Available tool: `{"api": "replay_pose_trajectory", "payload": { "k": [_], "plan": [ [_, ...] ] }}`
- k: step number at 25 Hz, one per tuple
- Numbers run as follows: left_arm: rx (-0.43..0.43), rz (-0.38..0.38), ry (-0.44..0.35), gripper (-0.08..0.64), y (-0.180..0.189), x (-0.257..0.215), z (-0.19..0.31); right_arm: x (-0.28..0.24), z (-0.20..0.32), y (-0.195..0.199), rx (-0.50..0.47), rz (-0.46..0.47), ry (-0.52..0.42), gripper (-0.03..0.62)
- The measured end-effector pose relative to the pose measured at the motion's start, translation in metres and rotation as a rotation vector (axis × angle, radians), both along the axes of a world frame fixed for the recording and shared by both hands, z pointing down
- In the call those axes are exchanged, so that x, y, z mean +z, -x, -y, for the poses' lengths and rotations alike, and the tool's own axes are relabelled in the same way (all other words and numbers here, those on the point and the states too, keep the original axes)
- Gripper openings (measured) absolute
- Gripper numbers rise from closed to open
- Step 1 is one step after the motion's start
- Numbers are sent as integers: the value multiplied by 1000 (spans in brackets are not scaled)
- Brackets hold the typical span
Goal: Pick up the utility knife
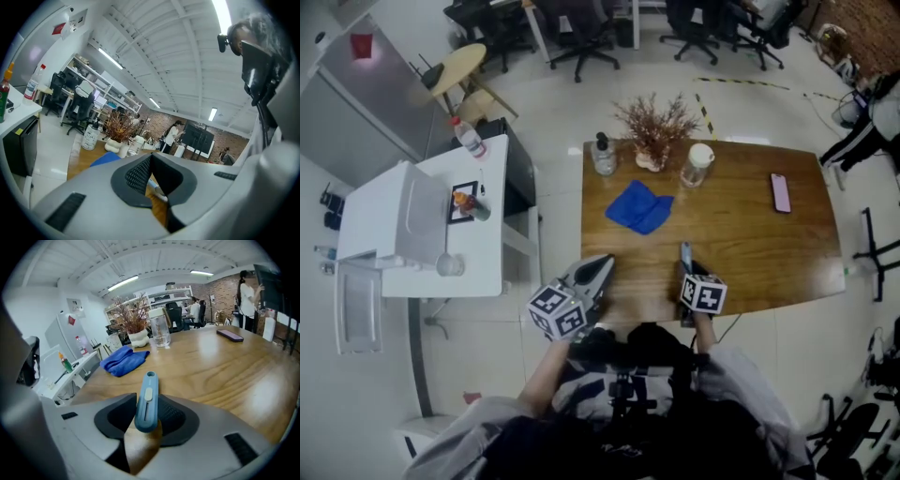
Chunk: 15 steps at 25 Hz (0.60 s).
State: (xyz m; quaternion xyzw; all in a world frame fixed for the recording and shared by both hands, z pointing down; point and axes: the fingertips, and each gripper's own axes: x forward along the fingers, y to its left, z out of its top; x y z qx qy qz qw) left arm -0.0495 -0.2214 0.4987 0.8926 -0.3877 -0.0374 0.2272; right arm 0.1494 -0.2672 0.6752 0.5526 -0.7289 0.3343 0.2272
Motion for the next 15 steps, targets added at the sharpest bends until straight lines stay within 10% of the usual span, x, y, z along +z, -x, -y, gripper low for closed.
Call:
{"api": "replay_pose_trajectory", "payload": {
  "k": [15],
  "plan": [
    [146, 13, 73, 2, -24, 21, -2, -155, -49, 20, 112, 296, -308, 153]
  ]
}}
